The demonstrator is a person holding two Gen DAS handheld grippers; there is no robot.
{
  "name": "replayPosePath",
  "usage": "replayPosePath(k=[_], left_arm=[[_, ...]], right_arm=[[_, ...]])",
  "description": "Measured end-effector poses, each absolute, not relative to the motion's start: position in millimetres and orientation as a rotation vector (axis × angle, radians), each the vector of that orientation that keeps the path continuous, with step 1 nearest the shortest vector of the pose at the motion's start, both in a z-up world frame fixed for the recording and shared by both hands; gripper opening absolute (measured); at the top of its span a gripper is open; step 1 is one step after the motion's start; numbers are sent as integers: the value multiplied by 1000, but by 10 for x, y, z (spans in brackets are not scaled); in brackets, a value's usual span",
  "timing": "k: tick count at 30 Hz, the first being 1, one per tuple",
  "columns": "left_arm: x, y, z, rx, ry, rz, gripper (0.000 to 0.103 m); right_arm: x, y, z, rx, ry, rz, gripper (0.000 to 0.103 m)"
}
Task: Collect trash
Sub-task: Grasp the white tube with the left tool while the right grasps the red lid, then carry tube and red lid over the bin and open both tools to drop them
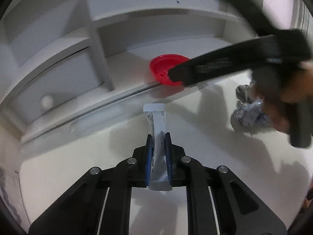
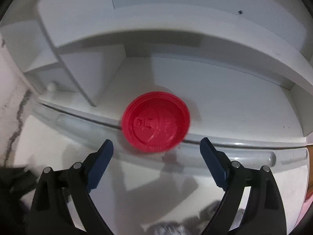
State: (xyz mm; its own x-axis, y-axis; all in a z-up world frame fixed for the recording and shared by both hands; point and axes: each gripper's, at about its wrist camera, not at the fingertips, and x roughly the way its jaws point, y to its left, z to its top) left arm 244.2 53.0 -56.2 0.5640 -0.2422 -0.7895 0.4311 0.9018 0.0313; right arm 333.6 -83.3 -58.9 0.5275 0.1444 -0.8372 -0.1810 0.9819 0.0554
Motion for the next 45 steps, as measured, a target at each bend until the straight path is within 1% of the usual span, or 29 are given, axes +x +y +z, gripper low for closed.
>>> replayPosePath(k=[4, 9, 10, 11, 13, 17, 23, 29, 33, 39, 41, 45], left_arm=[[2286, 555, -492, 211, 867, -375, 11], [2324, 569, -493, 178, 870, -355, 11], [2358, 652, -483, 174, 872, -350, 11], [2319, 701, -448, 171, 874, -344, 11], [2432, 657, -440, 162, 874, -341, 11], [2348, 669, -356, 155, 854, -332, 11], [2238, 341, -138, 161, 823, -363, 11], [1918, -590, 34, 198, 767, -492, 12], [1542, -1379, 114, 216, 730, -623, 12], [830, -2659, 128, 253, 704, -876, 11], [603, -2976, 112, 275, 689, -932, 11], [95, -3709, -48, 319, 702, -1088, 11]], right_arm=[[3461, -732, -702, -82, 1010, 152, 87], [3541, -695, -762, -66, 1031, 128, 87], [3550, -684, -787, -71, 1042, 129, 85], [3561, -688, -796, -77, 1049, 128, 78], [3529, -688, -747, -78, 1030, 136, 77], [3225, -777, -547, -64, 967, 182, 76], [2363, -1339, -137, -35, 845, 206, 76], [1273, -2384, 90, 33, 753, 85, 76], [503, -3195, 48, 82, 714, -65, 77], [-826, -4468, -252, 227, 683, -327, 77], [-1235, -4844, -408, 276, 682, -422, 77], [-1955, -5454, -765, 374, 695, -580, 77]])
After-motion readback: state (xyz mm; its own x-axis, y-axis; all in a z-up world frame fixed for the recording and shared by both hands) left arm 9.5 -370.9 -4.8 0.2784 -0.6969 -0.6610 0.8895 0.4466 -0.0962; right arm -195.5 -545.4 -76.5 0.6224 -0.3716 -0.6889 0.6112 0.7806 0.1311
